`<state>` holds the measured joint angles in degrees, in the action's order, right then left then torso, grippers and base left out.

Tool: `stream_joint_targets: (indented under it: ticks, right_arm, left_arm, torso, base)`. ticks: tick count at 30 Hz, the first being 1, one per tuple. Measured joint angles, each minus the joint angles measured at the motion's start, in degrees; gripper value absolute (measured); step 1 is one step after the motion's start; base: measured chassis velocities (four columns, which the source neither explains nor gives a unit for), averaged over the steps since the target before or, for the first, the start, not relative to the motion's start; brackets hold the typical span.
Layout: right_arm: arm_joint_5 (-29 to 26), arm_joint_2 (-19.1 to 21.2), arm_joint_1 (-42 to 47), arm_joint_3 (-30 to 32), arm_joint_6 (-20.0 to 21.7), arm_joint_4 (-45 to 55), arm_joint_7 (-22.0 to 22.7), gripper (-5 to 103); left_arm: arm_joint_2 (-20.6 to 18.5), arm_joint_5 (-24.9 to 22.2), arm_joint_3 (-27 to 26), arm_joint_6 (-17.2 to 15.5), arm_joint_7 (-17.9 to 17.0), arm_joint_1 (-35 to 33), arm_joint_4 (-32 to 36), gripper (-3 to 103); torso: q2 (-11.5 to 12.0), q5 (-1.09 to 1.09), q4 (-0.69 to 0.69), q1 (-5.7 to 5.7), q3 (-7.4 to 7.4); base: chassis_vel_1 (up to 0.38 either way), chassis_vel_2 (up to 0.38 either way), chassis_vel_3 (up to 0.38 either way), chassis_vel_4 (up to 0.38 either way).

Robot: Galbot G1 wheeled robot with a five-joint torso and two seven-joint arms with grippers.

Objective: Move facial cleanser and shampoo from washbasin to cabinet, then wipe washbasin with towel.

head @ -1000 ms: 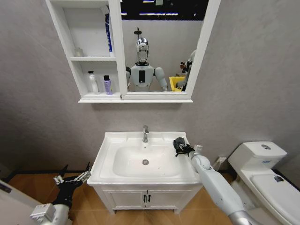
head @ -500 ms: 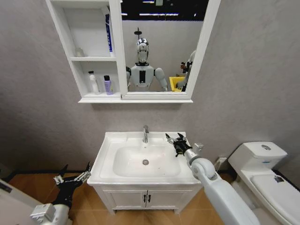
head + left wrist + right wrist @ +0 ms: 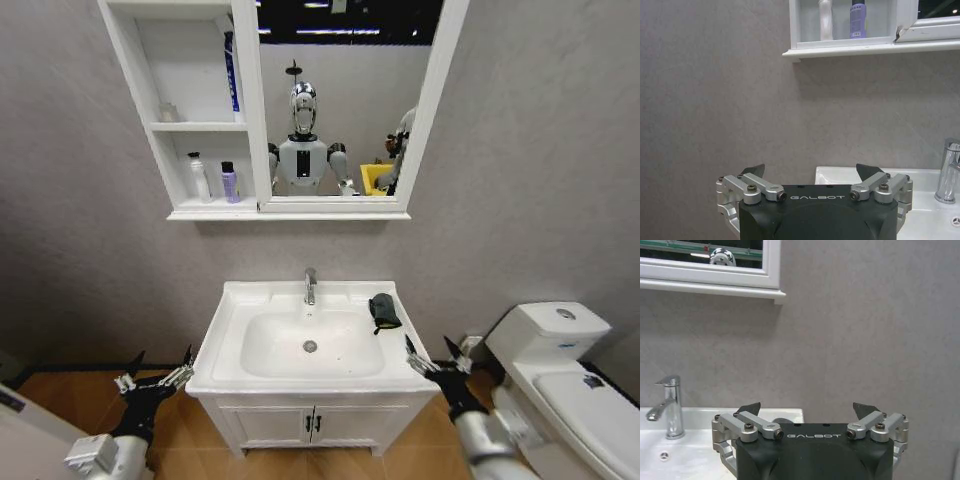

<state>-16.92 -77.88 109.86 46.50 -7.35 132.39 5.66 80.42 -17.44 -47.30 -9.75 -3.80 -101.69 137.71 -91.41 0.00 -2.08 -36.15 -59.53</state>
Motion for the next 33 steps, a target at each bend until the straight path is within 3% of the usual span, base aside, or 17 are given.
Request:
stream_joint_targets:
  ticks: [3,10,18,33]
  right_arm:
    - [1.86,-2.34,5.26,1.86,-3.65,0.86,0.02,100]
    - [3.05,-3.55,7.34,1.85,-3.60,3.06,0.71,100]
    - [2.65,-5.10,7.34,-2.25,4.07,10.89,-0.19,100]
    - [2.51,-4.87,6.95,-2.47,4.81,11.11,-0.52,100]
  left_arm:
    - [0.01,0.00,0.00,0.00,0.01,0.00,0.00,100]
    - [0.01,0.00,0.00,0.00,0.00,0.00,0.00,100]
    - [0.00,0.00,0.00,0.00,0.01,0.01,0.00,100]
    - [0.00,0.00,0.00,0.00,0.01,0.00,0.00,100]
  torso:
    - [0.00,-0.01,0.01,-0.01,-0.01]
    - [0.01,0.00,-0.02,-0.02,-0.01]
    - [0.01,-0.01,-0.01,-0.02,-0.01]
    - [0.02,0.00,-0.01,-0.03,-0.01]
  base:
    - [0.000,0.000,0.000,0.000]
    - [0.000,0.000,0.000,0.000]
    - [0.000,0.000,0.000,0.000]
    - [0.000,0.000,0.000,0.000]
